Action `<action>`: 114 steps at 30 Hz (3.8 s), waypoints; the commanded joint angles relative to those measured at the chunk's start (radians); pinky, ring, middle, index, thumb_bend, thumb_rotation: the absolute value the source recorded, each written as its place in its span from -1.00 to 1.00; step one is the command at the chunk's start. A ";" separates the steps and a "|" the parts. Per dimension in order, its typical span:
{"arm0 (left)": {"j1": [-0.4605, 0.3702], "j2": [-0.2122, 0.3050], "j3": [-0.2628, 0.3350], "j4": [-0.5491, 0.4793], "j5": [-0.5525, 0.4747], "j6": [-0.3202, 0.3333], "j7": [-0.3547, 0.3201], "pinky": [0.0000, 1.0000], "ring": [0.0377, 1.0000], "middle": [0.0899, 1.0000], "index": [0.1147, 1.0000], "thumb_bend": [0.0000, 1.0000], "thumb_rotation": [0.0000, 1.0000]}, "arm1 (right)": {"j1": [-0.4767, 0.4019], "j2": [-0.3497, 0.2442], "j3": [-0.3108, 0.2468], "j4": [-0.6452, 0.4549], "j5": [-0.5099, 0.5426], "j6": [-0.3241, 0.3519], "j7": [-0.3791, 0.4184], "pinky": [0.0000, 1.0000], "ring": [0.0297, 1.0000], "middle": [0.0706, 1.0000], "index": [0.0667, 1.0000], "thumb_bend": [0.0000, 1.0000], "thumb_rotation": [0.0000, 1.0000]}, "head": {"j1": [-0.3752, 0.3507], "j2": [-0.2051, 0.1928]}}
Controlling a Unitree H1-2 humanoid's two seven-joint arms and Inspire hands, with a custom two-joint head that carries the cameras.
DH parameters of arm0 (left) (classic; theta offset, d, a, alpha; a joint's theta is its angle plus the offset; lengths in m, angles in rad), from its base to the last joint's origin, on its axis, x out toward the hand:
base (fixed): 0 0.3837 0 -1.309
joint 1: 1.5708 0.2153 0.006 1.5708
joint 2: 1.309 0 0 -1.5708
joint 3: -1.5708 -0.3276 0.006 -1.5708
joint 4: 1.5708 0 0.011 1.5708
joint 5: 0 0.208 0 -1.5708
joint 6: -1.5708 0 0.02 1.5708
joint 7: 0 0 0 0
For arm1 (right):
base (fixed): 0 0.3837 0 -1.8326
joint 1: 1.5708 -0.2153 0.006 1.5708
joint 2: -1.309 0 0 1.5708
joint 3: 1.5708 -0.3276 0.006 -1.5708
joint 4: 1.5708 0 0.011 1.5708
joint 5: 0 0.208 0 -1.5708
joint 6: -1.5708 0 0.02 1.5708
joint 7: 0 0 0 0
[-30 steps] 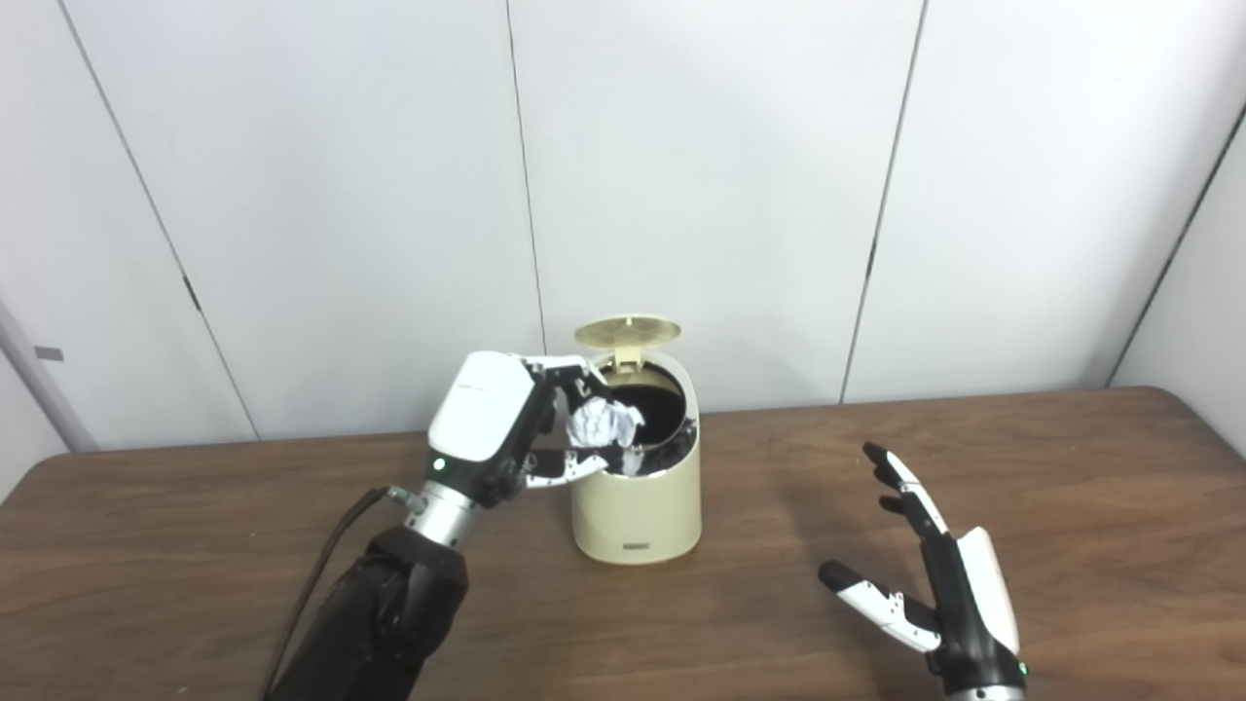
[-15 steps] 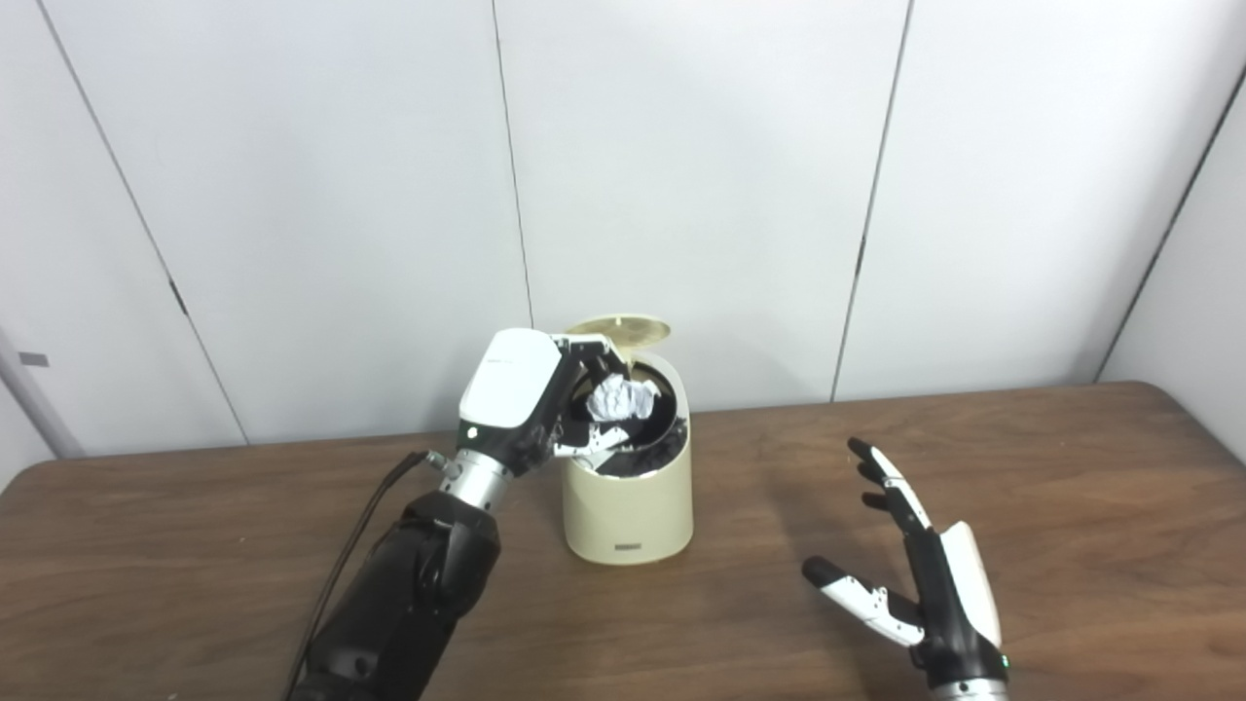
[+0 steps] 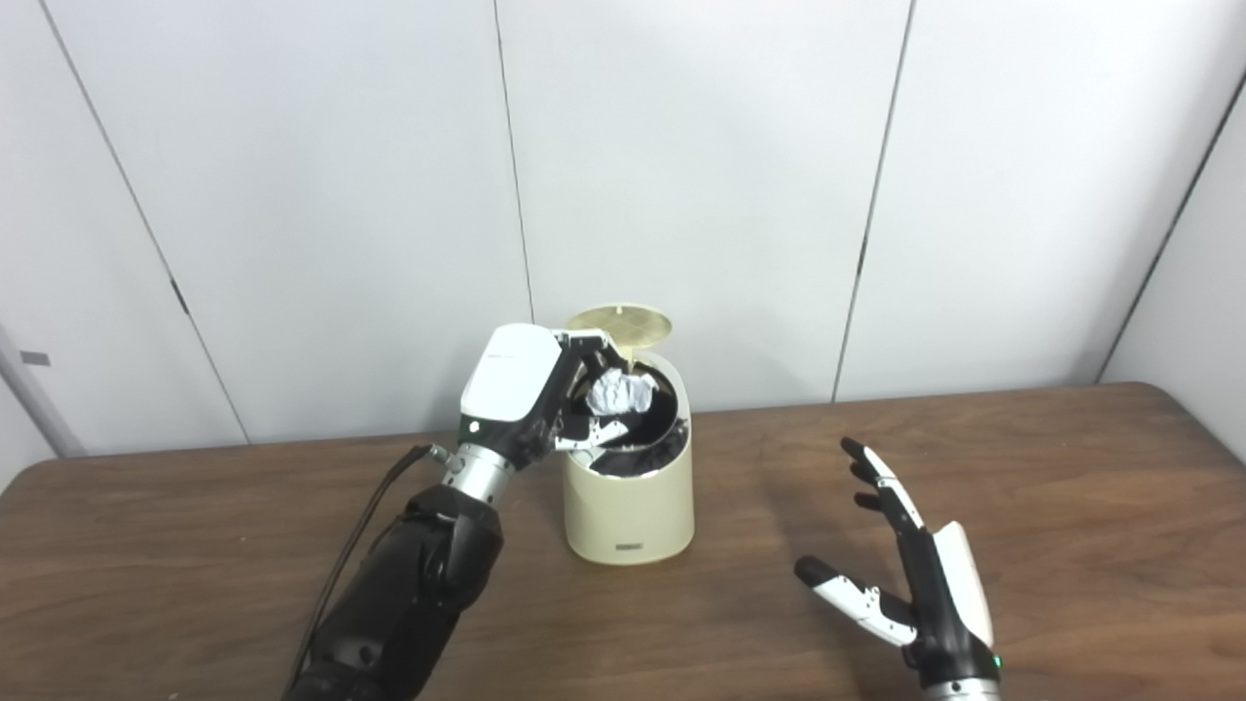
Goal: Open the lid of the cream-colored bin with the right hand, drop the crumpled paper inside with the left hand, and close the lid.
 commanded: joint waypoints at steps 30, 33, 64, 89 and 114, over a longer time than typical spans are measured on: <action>0.075 0.026 0.027 -0.262 -0.071 0.093 -0.175 -0.39 -0.34 -0.28 -0.20 0.51 -0.76 | 0.021 0.043 0.042 0.020 0.002 0.022 0.001 0.57 0.73 0.79 0.78 0.51 0.63 | 0.019 0.012; 0.071 0.027 0.026 -0.255 -0.071 0.091 -0.177 -0.38 -0.33 -0.27 -0.23 0.95 -0.65 | 0.023 0.047 0.046 0.013 0.003 0.030 0.005 0.57 0.74 0.80 0.78 0.50 0.63 | 0.015 0.013; 0.048 0.021 -0.024 -0.195 -0.051 0.080 -0.182 -0.12 -0.02 0.05 0.12 1.00 -0.51 | 0.023 0.076 0.063 -0.004 -0.003 0.044 -0.008 0.57 0.75 0.80 0.77 0.73 0.69 | -0.024 0.017; 0.138 0.059 0.016 -0.294 -0.099 -0.075 -0.079 -0.45 -0.42 -0.18 -0.17 0.10 -1.00 | 0.027 0.056 0.060 -0.012 0.012 0.040 0.001 0.54 0.73 0.79 0.77 0.62 0.64 | -0.005 0.021; 0.435 0.092 0.306 -0.550 -0.315 -0.084 -0.145 -0.44 -0.20 -0.12 -0.15 0.01 -1.00 | 0.025 0.020 0.049 0.002 0.017 0.038 0.007 0.56 0.73 0.79 0.78 0.54 0.66 | 0.029 0.015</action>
